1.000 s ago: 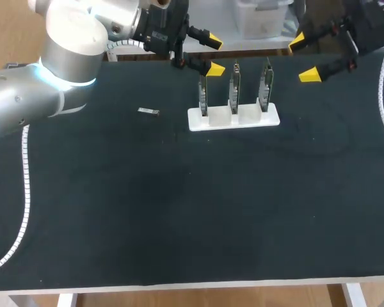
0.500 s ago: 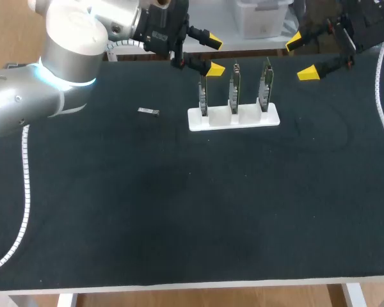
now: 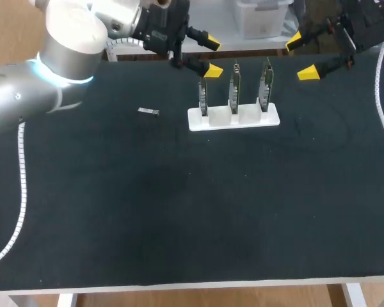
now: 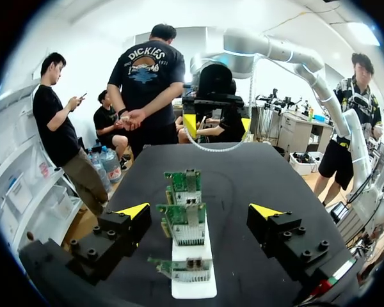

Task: Pick up the optical module with the left hand, and insert it into the network port with the right hand.

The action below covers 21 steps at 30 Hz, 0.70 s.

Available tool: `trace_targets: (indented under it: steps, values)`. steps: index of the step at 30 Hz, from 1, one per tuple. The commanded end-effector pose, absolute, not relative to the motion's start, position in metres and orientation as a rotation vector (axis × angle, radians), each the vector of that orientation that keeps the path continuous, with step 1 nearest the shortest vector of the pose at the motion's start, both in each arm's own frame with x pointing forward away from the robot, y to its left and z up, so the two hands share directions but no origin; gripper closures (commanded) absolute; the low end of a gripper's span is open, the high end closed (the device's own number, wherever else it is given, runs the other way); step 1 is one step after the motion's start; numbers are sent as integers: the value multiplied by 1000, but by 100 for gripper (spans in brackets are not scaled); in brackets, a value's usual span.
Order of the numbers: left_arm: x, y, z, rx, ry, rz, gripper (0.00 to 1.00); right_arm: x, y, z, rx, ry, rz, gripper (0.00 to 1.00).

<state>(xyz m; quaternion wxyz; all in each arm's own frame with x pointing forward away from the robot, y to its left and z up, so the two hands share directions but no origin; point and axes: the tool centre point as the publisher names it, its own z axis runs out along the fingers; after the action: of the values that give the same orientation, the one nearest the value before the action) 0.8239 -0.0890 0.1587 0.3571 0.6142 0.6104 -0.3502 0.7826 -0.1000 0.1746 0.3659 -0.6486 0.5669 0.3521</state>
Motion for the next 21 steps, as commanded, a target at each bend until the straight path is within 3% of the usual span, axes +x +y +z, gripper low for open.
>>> trace_targets:
  steps: [1,10,21]
  values:
    - [818,-68,166,1591,1612,-873,0,783,-100,175,-1668,1457,906,0]
    - [789,-24,161,1552,1746,-817,0,783,-100,175,-1668,1457,906,0]
    - [783,-17,167,1561,1707,-804,0,783,-100,175,-1668,1457,906,0]
